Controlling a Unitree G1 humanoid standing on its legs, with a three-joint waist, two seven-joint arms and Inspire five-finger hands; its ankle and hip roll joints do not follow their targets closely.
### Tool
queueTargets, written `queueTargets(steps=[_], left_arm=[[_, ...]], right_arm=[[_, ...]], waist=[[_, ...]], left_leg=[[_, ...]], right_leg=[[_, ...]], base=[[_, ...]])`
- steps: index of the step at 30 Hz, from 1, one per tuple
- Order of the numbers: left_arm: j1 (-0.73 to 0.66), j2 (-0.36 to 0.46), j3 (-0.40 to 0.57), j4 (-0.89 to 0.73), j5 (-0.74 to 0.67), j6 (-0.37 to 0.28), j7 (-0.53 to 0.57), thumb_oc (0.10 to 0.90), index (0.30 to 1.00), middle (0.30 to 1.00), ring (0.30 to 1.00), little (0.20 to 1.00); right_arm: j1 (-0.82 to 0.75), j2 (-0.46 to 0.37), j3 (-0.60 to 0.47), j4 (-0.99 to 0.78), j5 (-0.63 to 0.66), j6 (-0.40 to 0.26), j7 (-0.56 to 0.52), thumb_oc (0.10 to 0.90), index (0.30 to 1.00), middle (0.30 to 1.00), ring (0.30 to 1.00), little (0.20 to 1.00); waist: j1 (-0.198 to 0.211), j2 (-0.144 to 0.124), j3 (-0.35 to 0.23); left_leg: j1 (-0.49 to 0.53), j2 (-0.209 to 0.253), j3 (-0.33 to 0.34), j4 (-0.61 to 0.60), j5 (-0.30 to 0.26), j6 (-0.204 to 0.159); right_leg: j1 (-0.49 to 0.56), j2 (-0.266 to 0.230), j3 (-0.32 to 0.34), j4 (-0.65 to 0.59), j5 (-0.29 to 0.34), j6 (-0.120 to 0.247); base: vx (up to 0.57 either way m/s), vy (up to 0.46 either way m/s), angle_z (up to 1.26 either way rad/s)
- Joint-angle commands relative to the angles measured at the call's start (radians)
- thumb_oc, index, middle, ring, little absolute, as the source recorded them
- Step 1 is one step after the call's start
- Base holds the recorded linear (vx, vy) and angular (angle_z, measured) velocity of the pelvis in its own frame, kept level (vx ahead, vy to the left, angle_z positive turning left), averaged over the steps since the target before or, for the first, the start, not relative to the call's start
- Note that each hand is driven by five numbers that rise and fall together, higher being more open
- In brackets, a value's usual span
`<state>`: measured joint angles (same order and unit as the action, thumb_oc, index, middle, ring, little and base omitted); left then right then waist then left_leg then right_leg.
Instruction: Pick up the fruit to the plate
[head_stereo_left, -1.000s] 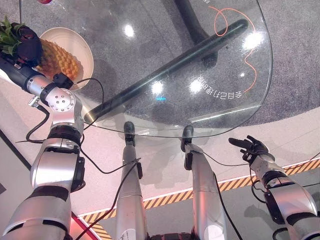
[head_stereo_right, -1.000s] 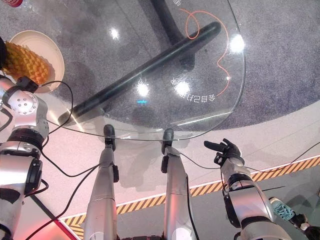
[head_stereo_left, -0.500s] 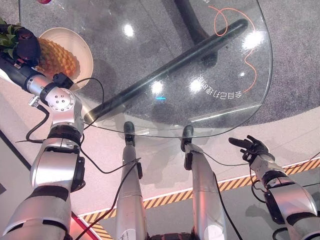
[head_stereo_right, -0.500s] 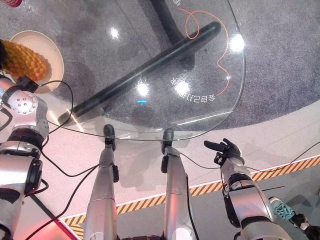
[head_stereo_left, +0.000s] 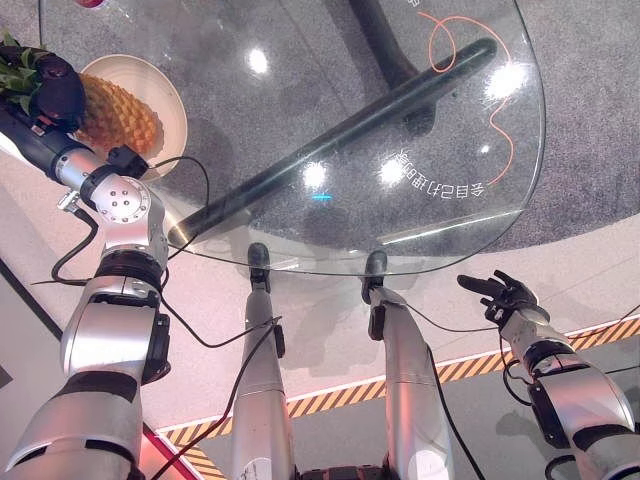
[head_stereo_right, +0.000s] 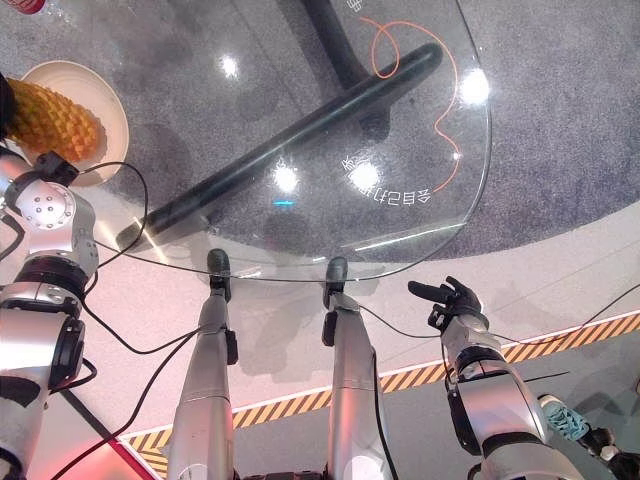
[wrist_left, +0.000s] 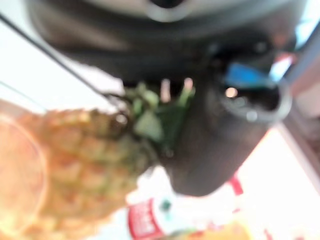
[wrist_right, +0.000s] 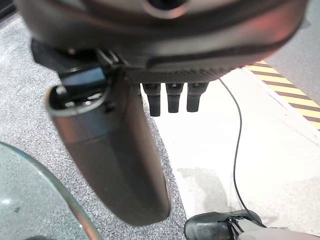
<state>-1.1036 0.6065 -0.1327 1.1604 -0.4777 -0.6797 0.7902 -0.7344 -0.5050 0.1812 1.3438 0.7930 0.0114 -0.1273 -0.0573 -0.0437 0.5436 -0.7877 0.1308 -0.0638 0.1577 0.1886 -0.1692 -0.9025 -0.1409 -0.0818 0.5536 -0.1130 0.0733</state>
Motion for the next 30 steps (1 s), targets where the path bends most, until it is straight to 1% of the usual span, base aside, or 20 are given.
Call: queueTargets(steps=[1, 2, 3, 4, 5, 6, 7, 8, 11, 12, 13, 14, 22, 23, 30], left_arm=[[-0.082, 0.112, 0.014, -0.04, 0.012, -0.118, 0.005, 0.501, 0.644, 0.644, 0.644, 0.601], [-0.078, 0.11, 0.015, -0.043, 0.01, -0.12, 0.002, 0.506, 0.648, 0.648, 0.648, 0.606], [-0.078, 0.109, 0.015, -0.047, 0.01, -0.123, 0.0, 0.528, 0.667, 0.667, 0.667, 0.628], [-0.074, 0.107, 0.015, -0.052, 0.009, -0.126, -0.002, 0.539, 0.676, 0.676, 0.676, 0.639], [-0.069, 0.104, 0.016, -0.057, 0.011, -0.126, -0.002, 0.545, 0.681, 0.681, 0.681, 0.645], [-0.07, 0.102, 0.015, -0.061, 0.013, -0.125, -0.002, 0.572, 0.705, 0.705, 0.705, 0.672], [-0.067, 0.099, 0.015, -0.062, 0.016, -0.127, -0.003, 0.619, 0.745, 0.745, 0.745, 0.719], [-0.068, 0.098, 0.015, -0.063, 0.018, -0.127, -0.003, 0.627, 0.752, 0.752, 0.752, 0.727], [-0.055, 0.09, 0.014, -0.075, 0.027, -0.131, -0.004, 0.712, 0.825, 0.825, 0.825, 0.812], [-0.056, 0.09, 0.014, -0.077, 0.028, -0.131, -0.004, 0.745, 0.853, 0.853, 0.853, 0.845], [-0.05, 0.088, 0.016, -0.076, 0.027, -0.136, -0.008, 0.764, 0.869, 0.869, 0.869, 0.864], [-0.049, 0.086, 0.016, -0.078, 0.026, -0.14, -0.009, 0.8, 0.9, 0.9, 0.9, 0.9], [-0.018, 0.076, 0.026, -0.103, 0.028, -0.14, -0.008, 0.8, 0.9, 0.9, 0.9, 0.9], [-0.018, 0.075, 0.027, -0.106, 0.029, -0.139, -0.009, 0.8, 0.9, 0.9, 0.9, 0.9], [0.0, 0.071, 0.033, -0.119, 0.036, -0.145, -0.003, 0.8, 0.9, 0.9, 0.9, 0.9]], right_arm=[[0.045, -0.03, 0.028, 0.001, 0.005, -0.013, -0.042, 0.8, 0.9, 0.9, 0.9, 0.9], [0.047, -0.029, 0.029, 0.001, 0.005, -0.014, -0.042, 0.8, 0.9, 0.9, 0.9, 0.9], [0.045, -0.027, 0.028, -0.001, 0.007, -0.016, -0.044, 0.8, 0.9, 0.9, 0.9, 0.9], [0.047, -0.027, 0.028, -0.002, 0.007, -0.017, -0.044, 0.8, 0.9, 0.9, 0.9, 0.9], [0.051, -0.027, 0.027, -0.003, 0.005, -0.018, -0.043, 0.8, 0.9, 0.9, 0.9, 0.9], [0.049, -0.028, 0.026, -0.004, 0.005, -0.018, -0.043, 0.8, 0.9, 0.9, 0.9, 0.9], [0.048, -0.027, 0.026, -0.003, 0.005, -0.018, -0.044, 0.8, 0.9, 0.9, 0.9, 0.9], [0.047, -0.027, 0.026, -0.003, 0.005, -0.017, -0.044, 0.8, 0.9, 0.9, 0.9, 0.9], [0.05, -0.025, 0.025, -0.005, 0.005, -0.019, -0.046, 0.8, 0.9, 0.9, 0.9, 0.9], [0.048, -0.025, 0.025, -0.006, 0.005, -0.019, -0.046, 0.8, 0.9, 0.9, 0.9, 0.9], [0.051, -0.025, 0.025, -0.003, 0.005, -0.02, -0.046, 0.8, 0.9, 0.9, 0.9, 0.9], [0.05, -0.024, 0.024, -0.002, 0.007, -0.023, -0.046, 0.8, 0.9, 0.9, 0.9, 0.9], [0.055, -0.023, 0.021, -0.007, 0.001, -0.024, -0.053, 0.8, 0.9, 0.9, 0.9, 0.9], [0.052, -0.023, 0.019, -0.008, 0.001, -0.022, -0.054, 0.8, 0.9, 0.9, 0.9, 0.9], [0.051, -0.029, 0.014, -0.008, 0.001, -0.023, -0.053, 0.8, 0.9, 0.9, 0.9, 0.9]], waist=[[0.011, -0.047, -0.024], [0.013, -0.047, -0.024], [0.012, -0.047, -0.024], [0.013, -0.047, -0.024], [0.013, -0.047, -0.024], [0.012, -0.047, -0.024], [0.013, -0.047, -0.024], [0.013, -0.047, -0.024], [0.017, -0.048, -0.024], [0.016, -0.048, -0.024], [0.017, -0.048, -0.024], [0.017, -0.048, -0.024], [0.023, -0.046, -0.024], [0.024, -0.046, -0.024], [0.028, -0.044, -0.024]], left_leg=[[0.004, -0.067, 0.036, 0.142, -0.153, 0.049], [0.009, -0.067, 0.036, 0.144, -0.162, 0.048], [0.003, -0.068, 0.036, 0.138, -0.15, 0.049], [0.004, -0.068, 0.036, 0.139, -0.152, 0.049], [0.009, -0.068, 0.035, 0.142, -0.162, 0.049], [0.003, -0.07, 0.035, 0.139, -0.151, 0.05], [0.005, -0.07, 0.035, 0.141, -0.154, 0.051], [0.005, -0.071, 0.035, 0.14, -0.152, 0.051], [0.009, -0.073, 0.033, 0.145, -0.164, 0.052], [0.004, -0.074, 0.033, 0.143, -0.155, 0.053], [0.01, -0.073, 0.034, 0.146, -0.164, 0.052], [0.003, -0.074, 0.034, 0.143, -0.153, 0.052], [0.007, -0.076, 0.034, 0.156, -0.167, 0.053], [0.001, -0.077, 0.034, 0.154, -0.158, 0.053], [-0.001, -0.079, 0.034, 0.157, -0.16, 0.055]], right_leg=[[0.137, 0.083, 0.005, -0.238, 0.095, 0.005], [0.141, 0.085, 0.005, -0.236, 0.087, 0.006], [0.135, 0.084, 0.005, -0.241, 0.097, 0.005], [0.136, 0.085, 0.006, -0.241, 0.096, 0.005], [0.14, 0.086, 0.006, -0.237, 0.088, 0.006], [0.134, 0.085, 0.007, -0.241, 0.099, 0.005], [0.136, 0.085, 0.006, -0.238, 0.097, 0.006], [0.135, 0.085, 0.006, -0.239, 0.099, 0.006], [0.14, 0.086, 0.007, -0.237, 0.09, 0.007], [0.136, 0.085, 0.007, -0.24, 0.099, 0.007], [0.141, 0.085, 0.007, -0.237, 0.091, 0.007], [0.135, 0.084, 0.006, -0.241, 0.101, 0.007], [0.14, 0.082, 0.003, -0.23, 0.089, 0.007], [0.136, 0.081, 0.002, -0.234, 0.097, 0.007], [0.134, 0.078, -0.003, -0.233, 0.097, 0.008]], base=[[0.0, 0.0, 0.0], [0.0, 0.0, 0.0], [0.0, 0.0, 0.0], [0.0, 0.0, 0.0], [0.0, 0.0, 0.0], [0.0, 0.0, 0.0], [0.0, 0.0, 0.0], [0.0, 0.0, 0.0], [0.0, 0.0, 0.0], [0.0, 0.0, 0.0], [0.0, 0.0, 0.0], [0.0, 0.0, 0.0], [0.0, 0.0, 0.0], [0.0, 0.0, 0.0], [0.0, 0.0, 0.0]])
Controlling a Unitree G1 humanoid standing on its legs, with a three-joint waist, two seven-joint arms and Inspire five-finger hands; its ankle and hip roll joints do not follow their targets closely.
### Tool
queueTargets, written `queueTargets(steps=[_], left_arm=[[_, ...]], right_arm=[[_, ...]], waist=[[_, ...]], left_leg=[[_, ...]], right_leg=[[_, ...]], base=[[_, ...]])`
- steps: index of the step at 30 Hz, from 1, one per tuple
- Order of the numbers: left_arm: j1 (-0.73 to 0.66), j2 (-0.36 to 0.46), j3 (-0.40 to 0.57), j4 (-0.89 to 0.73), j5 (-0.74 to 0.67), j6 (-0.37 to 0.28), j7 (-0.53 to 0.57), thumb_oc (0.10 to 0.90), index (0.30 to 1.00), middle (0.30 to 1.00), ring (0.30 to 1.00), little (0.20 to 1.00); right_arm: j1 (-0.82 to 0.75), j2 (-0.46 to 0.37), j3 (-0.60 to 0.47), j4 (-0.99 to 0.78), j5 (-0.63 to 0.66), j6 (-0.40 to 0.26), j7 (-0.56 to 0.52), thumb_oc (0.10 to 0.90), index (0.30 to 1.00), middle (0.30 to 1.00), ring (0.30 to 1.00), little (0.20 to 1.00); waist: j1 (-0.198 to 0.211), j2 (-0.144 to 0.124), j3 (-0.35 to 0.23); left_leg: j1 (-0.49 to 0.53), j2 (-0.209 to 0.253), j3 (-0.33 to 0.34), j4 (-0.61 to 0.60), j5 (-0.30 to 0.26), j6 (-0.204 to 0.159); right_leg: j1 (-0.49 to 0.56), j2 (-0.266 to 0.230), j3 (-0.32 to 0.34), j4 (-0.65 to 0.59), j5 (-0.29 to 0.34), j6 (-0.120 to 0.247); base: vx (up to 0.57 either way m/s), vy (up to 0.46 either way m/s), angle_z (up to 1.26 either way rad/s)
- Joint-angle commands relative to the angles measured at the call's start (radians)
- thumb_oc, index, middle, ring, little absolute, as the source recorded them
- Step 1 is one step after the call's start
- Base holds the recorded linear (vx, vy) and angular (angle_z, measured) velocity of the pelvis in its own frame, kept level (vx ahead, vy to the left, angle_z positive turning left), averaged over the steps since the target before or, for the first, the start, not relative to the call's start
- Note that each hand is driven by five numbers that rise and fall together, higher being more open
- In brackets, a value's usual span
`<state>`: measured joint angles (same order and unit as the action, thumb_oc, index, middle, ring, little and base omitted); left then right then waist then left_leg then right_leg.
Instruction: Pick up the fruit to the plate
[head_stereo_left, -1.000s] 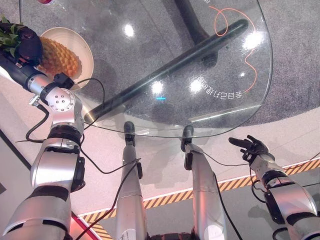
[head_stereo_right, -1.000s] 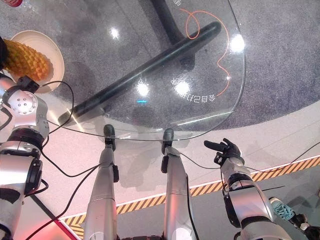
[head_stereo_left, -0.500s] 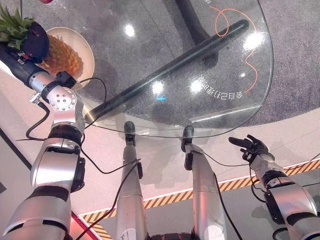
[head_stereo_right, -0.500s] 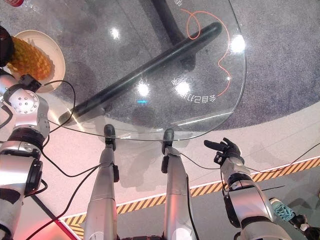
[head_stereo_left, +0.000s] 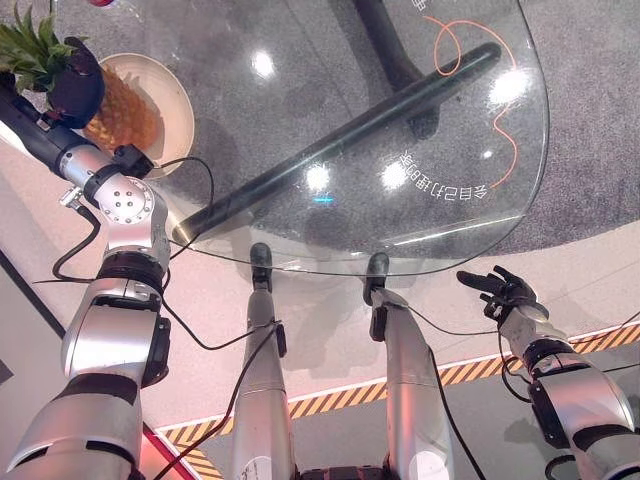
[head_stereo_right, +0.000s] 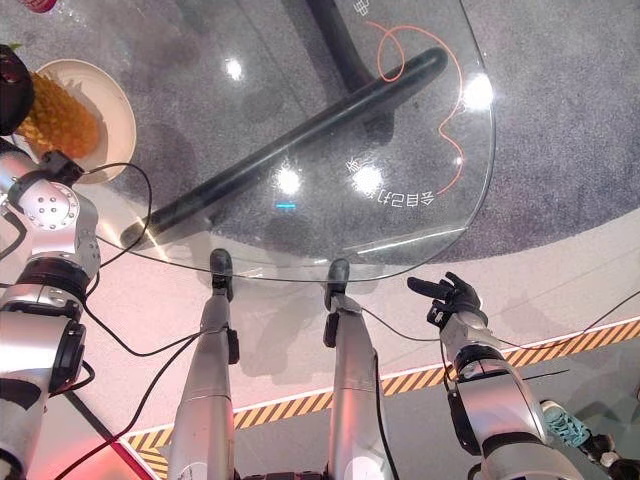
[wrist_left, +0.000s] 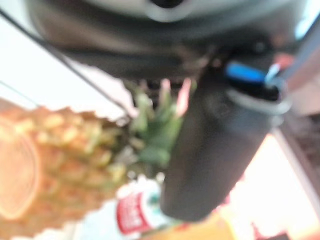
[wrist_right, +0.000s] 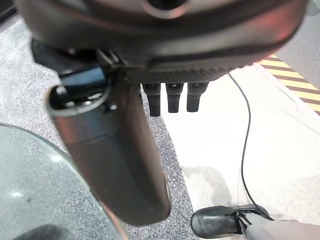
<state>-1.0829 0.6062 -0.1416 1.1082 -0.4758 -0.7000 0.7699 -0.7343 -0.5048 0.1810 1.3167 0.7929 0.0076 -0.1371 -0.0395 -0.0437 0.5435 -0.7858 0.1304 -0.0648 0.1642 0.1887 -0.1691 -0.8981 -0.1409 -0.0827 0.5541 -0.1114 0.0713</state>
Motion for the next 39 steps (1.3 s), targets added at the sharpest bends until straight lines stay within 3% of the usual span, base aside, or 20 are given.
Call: queueTargets(steps=[1, 21, 39], left_arm=[[-0.019, 0.07, 0.043, -0.068, 0.039, -0.125, 0.018, 0.8, 0.9, 0.9, 0.9, 0.9], [0.068, 0.058, 0.044, -0.149, 0.144, -0.13, 0.031, 0.8, 0.9, 0.9, 0.9, 0.9], [0.163, 0.052, 0.087, -0.226, 0.124, -0.142, -0.011, 0.8, 0.9, 0.9, 0.9, 0.9]], right_arm=[[0.051, -0.029, 0.014, 0.019, 0.0, -0.019, -0.043, 0.8, 0.9, 0.9, 0.9, 0.9], [0.063, -0.033, 0.0, 0.004, 0.014, -0.022, -0.052, 0.8, 0.9, 0.9, 0.9, 0.9], [0.094, -0.027, -0.032, 0.0, 0.034, -0.037, -0.049, 0.8, 0.9, 0.9, 0.9, 0.9]], waist=[[0.011, -0.044, -0.024], [0.034, -0.037, -0.024], [0.062, -0.048, -0.024]], left_leg=[[-0.002, -0.078, 0.035, 0.15, -0.16, 0.055], [0.012, -0.087, 0.029, 0.144, -0.162, 0.058], [0.11, -0.099, 0.019, 0.105, -0.159, 0.064]], right_leg=[[0.131, 0.077, -0.002, -0.234, 0.096, 0.01], [0.143, 0.069, -0.015, -0.237, 0.1, 0.016], [0.251, 0.064, -0.017, -0.276, 0.111, 0.028]], base=[[0.0, 0.0, 0.0], [0.0, 0.0, 0.0], [-0.02, -0.013, 0.01]])
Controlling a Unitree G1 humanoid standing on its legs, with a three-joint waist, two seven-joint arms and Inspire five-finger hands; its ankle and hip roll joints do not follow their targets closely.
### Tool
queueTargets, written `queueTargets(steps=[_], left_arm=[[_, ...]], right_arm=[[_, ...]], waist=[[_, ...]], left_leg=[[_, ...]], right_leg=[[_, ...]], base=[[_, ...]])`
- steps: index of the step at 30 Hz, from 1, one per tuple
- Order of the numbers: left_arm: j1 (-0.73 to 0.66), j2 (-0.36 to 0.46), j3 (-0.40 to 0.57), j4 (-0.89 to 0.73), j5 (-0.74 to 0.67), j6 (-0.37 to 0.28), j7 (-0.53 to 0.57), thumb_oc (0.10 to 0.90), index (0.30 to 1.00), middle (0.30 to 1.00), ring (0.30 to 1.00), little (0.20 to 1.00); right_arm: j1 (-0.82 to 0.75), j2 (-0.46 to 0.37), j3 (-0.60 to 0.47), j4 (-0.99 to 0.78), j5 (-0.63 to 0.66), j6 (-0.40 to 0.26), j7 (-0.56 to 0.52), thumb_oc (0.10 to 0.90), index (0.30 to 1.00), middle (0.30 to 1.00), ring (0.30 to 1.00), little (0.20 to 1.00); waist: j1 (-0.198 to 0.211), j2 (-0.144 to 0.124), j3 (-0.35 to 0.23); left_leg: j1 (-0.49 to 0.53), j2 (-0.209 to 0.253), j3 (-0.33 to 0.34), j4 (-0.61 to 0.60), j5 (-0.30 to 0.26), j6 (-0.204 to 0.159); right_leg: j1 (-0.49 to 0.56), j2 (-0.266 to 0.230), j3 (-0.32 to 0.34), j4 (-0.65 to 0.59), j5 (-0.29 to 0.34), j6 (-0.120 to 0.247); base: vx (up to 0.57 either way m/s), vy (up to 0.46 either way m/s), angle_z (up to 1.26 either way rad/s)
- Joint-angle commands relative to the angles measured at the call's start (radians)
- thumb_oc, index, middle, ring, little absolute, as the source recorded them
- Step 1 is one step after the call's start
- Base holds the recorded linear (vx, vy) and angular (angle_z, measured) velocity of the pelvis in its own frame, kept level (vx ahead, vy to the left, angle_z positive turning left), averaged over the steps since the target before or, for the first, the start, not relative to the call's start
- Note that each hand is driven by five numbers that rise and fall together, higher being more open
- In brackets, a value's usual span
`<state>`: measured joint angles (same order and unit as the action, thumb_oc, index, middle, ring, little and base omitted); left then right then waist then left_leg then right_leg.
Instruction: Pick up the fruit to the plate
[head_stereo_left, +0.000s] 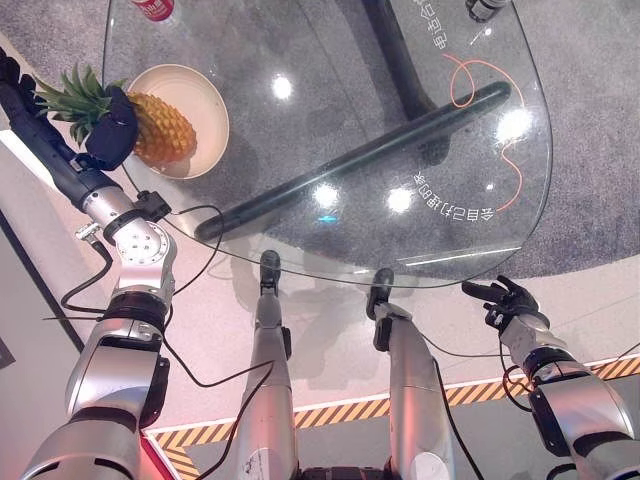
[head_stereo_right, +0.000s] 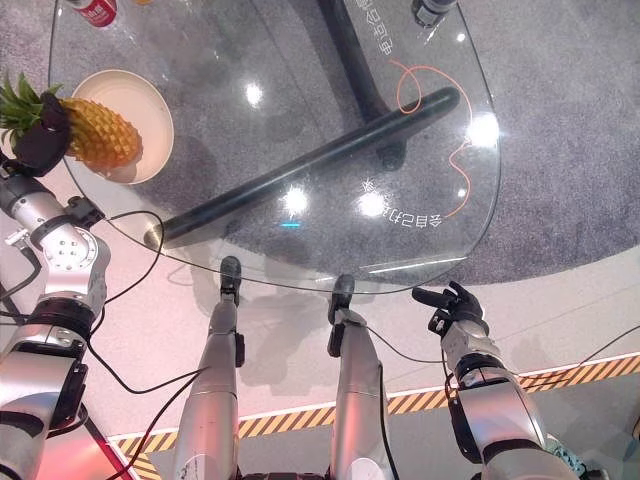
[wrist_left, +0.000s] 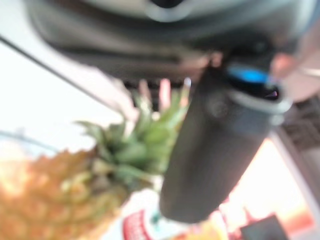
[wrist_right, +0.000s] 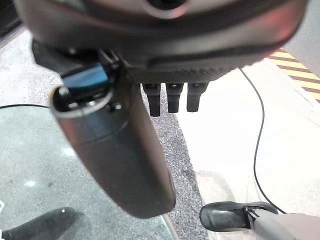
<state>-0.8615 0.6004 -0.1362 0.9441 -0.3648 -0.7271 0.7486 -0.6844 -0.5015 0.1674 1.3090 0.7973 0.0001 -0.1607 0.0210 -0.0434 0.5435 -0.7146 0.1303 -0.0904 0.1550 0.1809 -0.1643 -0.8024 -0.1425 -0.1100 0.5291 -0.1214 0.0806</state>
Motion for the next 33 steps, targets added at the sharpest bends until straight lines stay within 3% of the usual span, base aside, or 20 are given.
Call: queueTargets(steps=[1, 28, 33], left_arm=[[-0.06, 0.06, 0.081, -0.066, 0.011, -0.113, 0.008, 0.8, 0.9, 0.9, 0.9, 0.9], [-0.056, 0.052, 0.1, -0.208, -0.032, -0.149, -0.082, 0.8, 0.9, 0.9, 0.9, 0.9], [-0.045, 0.045, 0.107, -0.234, -0.058, -0.106, -0.114, 0.8, 0.9, 0.9, 0.9, 0.9]], right_arm=[[0.046, -0.029, -0.019, 0.009, 0.032, -0.027, -0.025, 0.8, 0.9, 0.9, 0.9, 0.9], [0.084, -0.015, -0.051, 0.026, 0.044, -0.021, -0.011, 0.8, 0.9, 0.9, 0.9, 0.9], [0.106, -0.01, -0.059, 0.027, 0.036, -0.013, -0.004, 0.8, 0.9, 0.9, 0.9, 0.9]], waist=[[0.002, -0.049, -0.023], [0.029, -0.063, -0.024], [0.031, -0.064, -0.046]], left_leg=[[0.05, -0.098, 0.044, 0.117, -0.163, 0.059], [0.179, -0.107, 0.034, 0.101, -0.177, 0.061], [0.213, -0.105, 0.033, 0.088, -0.183, 0.059]], right_leg=[[0.165, 0.068, 0.013, -0.247, 0.111, 0.019], [0.302, 0.06, 0.022, -0.266, 0.096, 0.022], [0.337, 0.059, 0.023, -0.28, 0.09, 0.021]], base=[[-0.02, -0.013, 0.03], [-0.01, -0.003, 0.02], [0.02, -0.006, -0.01]])
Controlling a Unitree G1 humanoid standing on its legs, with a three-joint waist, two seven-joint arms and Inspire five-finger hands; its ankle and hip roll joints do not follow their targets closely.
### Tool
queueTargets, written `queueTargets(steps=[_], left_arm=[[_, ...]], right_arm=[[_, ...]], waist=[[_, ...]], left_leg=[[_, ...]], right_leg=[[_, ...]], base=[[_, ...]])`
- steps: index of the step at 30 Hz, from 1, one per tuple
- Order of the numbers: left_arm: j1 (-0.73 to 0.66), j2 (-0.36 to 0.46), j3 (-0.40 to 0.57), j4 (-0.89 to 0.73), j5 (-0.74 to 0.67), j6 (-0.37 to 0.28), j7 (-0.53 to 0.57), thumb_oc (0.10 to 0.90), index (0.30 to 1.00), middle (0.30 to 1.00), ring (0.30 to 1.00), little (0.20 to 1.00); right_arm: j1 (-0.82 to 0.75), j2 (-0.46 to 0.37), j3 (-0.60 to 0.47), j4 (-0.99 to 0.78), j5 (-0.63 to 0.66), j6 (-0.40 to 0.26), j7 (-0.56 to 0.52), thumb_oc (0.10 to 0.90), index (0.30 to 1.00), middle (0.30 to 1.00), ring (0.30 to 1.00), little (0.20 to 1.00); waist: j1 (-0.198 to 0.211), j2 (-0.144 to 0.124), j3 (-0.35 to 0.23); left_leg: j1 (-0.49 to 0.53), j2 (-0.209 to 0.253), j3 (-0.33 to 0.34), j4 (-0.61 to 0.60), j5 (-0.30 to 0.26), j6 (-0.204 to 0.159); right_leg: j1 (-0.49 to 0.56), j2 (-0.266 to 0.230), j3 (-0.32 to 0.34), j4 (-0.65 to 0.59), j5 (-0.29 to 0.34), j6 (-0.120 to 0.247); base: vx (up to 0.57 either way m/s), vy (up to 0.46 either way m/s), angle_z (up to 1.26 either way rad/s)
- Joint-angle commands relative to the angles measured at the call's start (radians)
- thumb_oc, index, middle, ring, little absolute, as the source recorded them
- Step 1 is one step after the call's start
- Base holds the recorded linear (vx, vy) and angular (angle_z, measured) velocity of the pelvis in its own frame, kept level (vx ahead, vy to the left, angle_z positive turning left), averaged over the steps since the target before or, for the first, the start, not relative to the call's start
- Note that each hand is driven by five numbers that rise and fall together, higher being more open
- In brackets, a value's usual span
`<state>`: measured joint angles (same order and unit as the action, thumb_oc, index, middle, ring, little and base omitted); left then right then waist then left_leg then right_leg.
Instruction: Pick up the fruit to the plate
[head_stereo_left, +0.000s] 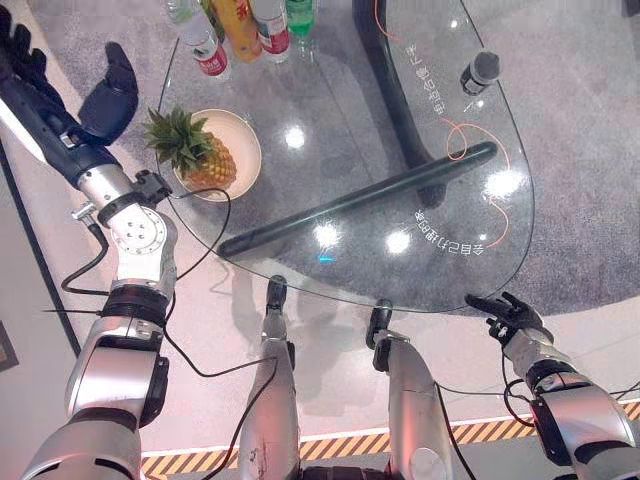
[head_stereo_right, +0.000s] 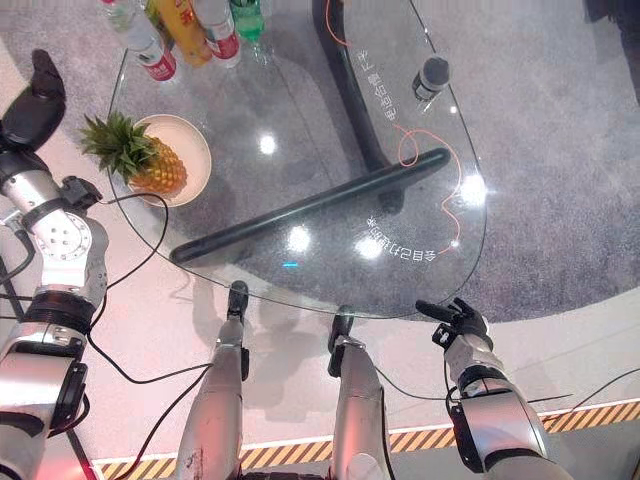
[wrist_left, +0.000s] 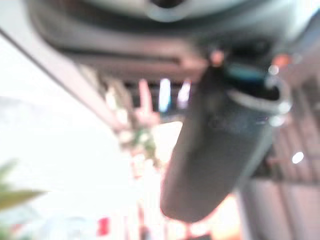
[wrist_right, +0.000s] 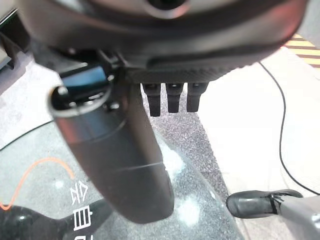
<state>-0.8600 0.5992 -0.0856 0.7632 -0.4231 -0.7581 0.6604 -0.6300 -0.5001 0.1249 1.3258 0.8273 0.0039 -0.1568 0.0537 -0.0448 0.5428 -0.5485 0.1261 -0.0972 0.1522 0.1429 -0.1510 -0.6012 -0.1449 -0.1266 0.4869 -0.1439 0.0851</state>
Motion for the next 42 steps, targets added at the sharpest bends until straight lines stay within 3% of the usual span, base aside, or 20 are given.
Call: queueTargets(steps=[1, 4, 7, 9, 12, 14, 19, 22, 23, 27, 30, 35, 42], left_arm=[[-0.037, 0.048, 0.058, -0.055, 0.01, -0.055, -0.017, 0.8, 0.9, 0.9, 0.9, 0.9], [-0.015, 0.05, 0.06, -0.054, 0.03, -0.033, -0.024, 0.8, 0.9, 0.9, 0.9, 0.9], [0.05, 0.046, 0.075, -0.055, -0.071, 0.003, -0.136, 0.8, 0.9, 0.9, 0.9, 0.9], [0.156, 0.03, 0.113, -0.061, -0.178, 0.015, -0.27, 0.8, 0.9, 0.9, 0.9, 0.9], [0.227, 0.016, 0.134, -0.066, -0.221, 0.019, -0.343, 0.8, 0.9, 0.9, 0.9, 0.9], [0.336, -0.016, 0.163, -0.069, -0.28, 0.072, -0.453, 0.8, 0.9, 0.9, 0.9, 0.9], [0.505, -0.066, 0.189, -0.019, -0.314, 0.222, -0.568, 0.8, 0.9, 0.9, 0.9, 0.9], [0.573, -0.085, 0.192, 0.031, -0.297, 0.27, -0.607, 0.8, 0.9, 0.9, 0.9, 0.9], [0.619, -0.103, 0.195, 0.093, -0.263, 0.323, -0.629, 0.8, 0.9, 0.9, 0.9, 0.9], [0.683, -0.136, 0.196, 0.263, -0.173, 0.391, -0.677, 0.8, 0.9, 0.9, 0.9, 0.9], [0.707, -0.148, 0.189, 0.352, -0.119, 0.425, -0.68, 0.8, 0.9, 0.9, 0.9, 0.9], [0.742, -0.173, 0.135, 0.499, 0.022, 0.585, -0.777, 0.8, 0.9, 0.9, 0.9, 0.9], [0.789, -0.231, 0.025, 0.585, 0.19, 0.729, -0.857, 0.8, 0.9, 0.9, 0.9, 0.9]], right_arm=[[0.059, -0.009, -0.017, 0.009, 0.0, -0.015, -0.007, 0.8, 0.9, 0.9, 0.9, 0.9], [0.079, -0.003, -0.02, 0.003, -0.018, -0.009, -0.002, 0.8, 0.9, 0.9, 0.9, 0.9], [0.133, 0.013, -0.031, -0.004, -0.057, -0.009, 0.011, 0.8, 0.9, 0.9, 0.9, 0.9], [0.214, 0.019, -0.062, -0.006, -0.111, -0.016, 0.037, 0.8, 0.9, 0.9, 0.9, 0.9], [0.268, 0.016, -0.078, -0.006, -0.143, -0.02, 0.06, 0.8, 0.9, 0.9, 0.9, 0.9], [0.359, 0.02, -0.111, 0.002, -0.198, -0.042, 0.094, 0.8, 0.9, 0.9, 0.9, 0.9], [0.479, 0.043, -0.149, 0.003, -0.294, -0.024, 0.107, 0.8, 0.9, 0.9, 0.9, 0.9], [0.526, 0.055, -0.165, 0.007, -0.337, -0.008, 0.118, 0.8, 0.9, 0.9, 0.9, 0.9], [0.555, 0.067, -0.173, 0.016, -0.38, 0.011, 0.12, 0.8, 0.9, 0.9, 0.9, 0.9], [0.588, 0.08, -0.168, 0.05, -0.455, 0.049, 0.133, 0.8, 0.9, 0.9, 0.9, 0.9], [0.596, 0.08, -0.16, 0.072, -0.508, 0.074, 0.147, 0.8, 0.9, 0.9, 0.9, 0.9], [0.6, 0.088, -0.123, 0.091, -0.576, 0.11, 0.177, 0.8, 0.9, 0.9, 0.9, 0.9], [0.587, 0.107, -0.08, 0.088, -0.655, 0.142, 0.223, 0.8, 0.9, 0.9, 0.9, 0.9]], waist=[[-0.003, -0.062, -0.053], [-0.005, -0.062, -0.071], [-0.01, -0.055, -0.114], [-0.011, -0.038, -0.169], [-0.013, -0.026, -0.204], [-0.017, -0.004, -0.263], [-0.029, 0.013, -0.364], [-0.036, 0.019, -0.403], [-0.042, 0.023, -0.429], [-0.056, 0.031, -0.462], [-0.063, 0.035, -0.472], [-0.072, 0.043, -0.486], [-0.082, 0.046, -0.489]], left_leg=[[0.056, -0.1, 0.041, 0.083, -0.143, 0.044], [0.085, -0.098, 0.045, 0.056, -0.138, 0.043], [0.146, -0.093, 0.059, -0.009, -0.122, 0.039], [0.225, -0.09, 0.075, -0.091, -0.105, 0.038], [0.28, -0.086, 0.084, -0.141, -0.094, 0.037], [0.361, -0.081, 0.098, -0.201, -0.077, 0.037], [0.461, -0.068, 0.123, -0.237, -0.081, 0.036], [0.496, -0.064, 0.135, -0.239, -0.092, 0.036], [0.519, -0.061, 0.144, -0.239, -0.101, 0.037], [0.564, -0.054, 0.168, -0.239, -0.116, 0.038], [0.585, -0.05, 0.18, -0.239, -0.124, 0.038], [0.612, -0.047, 0.194, -0.239, -0.134, 0.043], [0.636, -0.04, 0.212, -0.239, -0.142, 0.049]], right_leg=[[0.145, 0.061, 0.042, -0.244, 0.113, 0.019], [0.168, 0.059, 0.05, -0.261, 0.118, 0.025], [0.223, 0.048, 0.055, -0.31, 0.135, 0.037], [0.299, 0.036, 0.055, -0.377, 0.154, 0.048], [0.353, 0.027, 0.056, -0.42, 0.166, 0.055], [0.432, 0.016, 0.047, -0.474, 0.185, 0.064], [0.535, 0.004, 0.033, -0.537, 0.21, 0.077], [0.574, 0.002, 0.027, -0.557, 0.216, 0.08], [0.596, 0.0, 0.025, -0.56, 0.213, 0.081], [0.637, -0.004, 0.018, -0.565, 0.205, 0.08], [0.654, -0.005, 0.016, -0.565, 0.2, 0.08], [0.677, -0.008, 0.007, -0.567, 0.194, 0.08], [0.689, -0.009, 0.005, -0.568, 0.195, 0.08]], base=[[0.0, 0.0, 0.0], [0.05, 0.016, 0.0], [0.11, 0.063, 0.04], [0.17, 0.116, -0.03], [0.15, 0.107, -0.06], [0.28, 0.143, 0.0], [0.31, 0.078, 0.01], [0.23, 0.037, 0.04], [0.21, 0.031, -0.03], [0.18, 0.031, -0.09], [0.1, 0.024, -0.14], [0.08, 0.019, -0.03], [0.05, 0.018, -0.08]])
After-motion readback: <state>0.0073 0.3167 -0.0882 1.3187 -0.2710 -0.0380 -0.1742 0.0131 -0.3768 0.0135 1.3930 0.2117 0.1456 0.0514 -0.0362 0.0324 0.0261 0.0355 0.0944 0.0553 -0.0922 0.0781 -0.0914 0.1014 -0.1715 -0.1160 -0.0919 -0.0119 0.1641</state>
